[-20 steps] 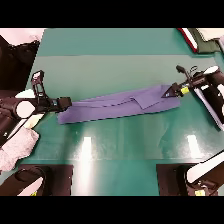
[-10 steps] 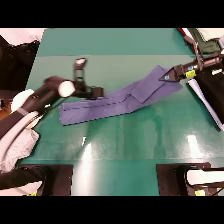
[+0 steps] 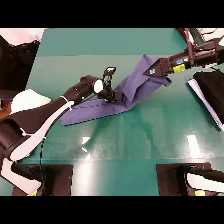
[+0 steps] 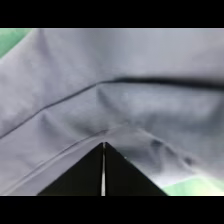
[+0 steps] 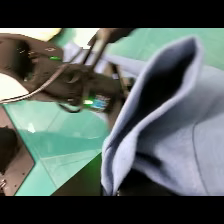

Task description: Fold the shirts.

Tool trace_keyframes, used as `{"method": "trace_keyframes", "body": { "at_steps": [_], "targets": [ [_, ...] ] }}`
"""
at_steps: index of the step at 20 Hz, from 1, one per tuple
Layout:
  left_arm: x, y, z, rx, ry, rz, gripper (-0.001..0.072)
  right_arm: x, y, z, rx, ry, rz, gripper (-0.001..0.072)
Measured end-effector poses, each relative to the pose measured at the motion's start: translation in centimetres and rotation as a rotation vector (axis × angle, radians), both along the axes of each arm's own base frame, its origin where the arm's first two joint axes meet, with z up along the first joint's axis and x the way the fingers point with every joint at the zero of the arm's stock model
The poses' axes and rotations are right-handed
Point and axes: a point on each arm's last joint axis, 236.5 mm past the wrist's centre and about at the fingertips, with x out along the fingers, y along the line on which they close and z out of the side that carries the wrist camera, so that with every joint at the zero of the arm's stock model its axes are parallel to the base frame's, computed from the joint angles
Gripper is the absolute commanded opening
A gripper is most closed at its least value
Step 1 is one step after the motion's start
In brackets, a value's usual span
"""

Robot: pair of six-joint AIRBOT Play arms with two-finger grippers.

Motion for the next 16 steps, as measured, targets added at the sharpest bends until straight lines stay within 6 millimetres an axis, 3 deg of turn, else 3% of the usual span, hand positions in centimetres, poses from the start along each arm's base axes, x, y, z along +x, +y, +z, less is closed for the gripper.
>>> {"method": "trace_keyframes", "body": {
  "at_steps": [4, 9, 13, 16],
  "targets": [
    [1.9, 3.8, 3.9, 0.051, -0.045, 0.01, 0.0028, -0.9, 2.8, 0.1, 0.008, -0.009, 0.043, 0.0019],
    [3.8, 13.1, 13.7, 0.173, -0.238, 0.093, 0.0028, -1.4, 6.8, -2.1, 0.009, 0.024, 0.102, 0.0018],
    [2.6, 21.5, 22.2, 0.274, -0.396, 0.21, 0.0029, -1.8, 10.7, -4.0, 0.007, 0.042, 0.16, 0.0019],
    [0.3, 25.8, 26.9, 0.316, -0.482, 0.278, 0.0029, -2.0, 14.1, -4.3, 0.012, 0.029, 0.218, 0.0019]
  ]
}}
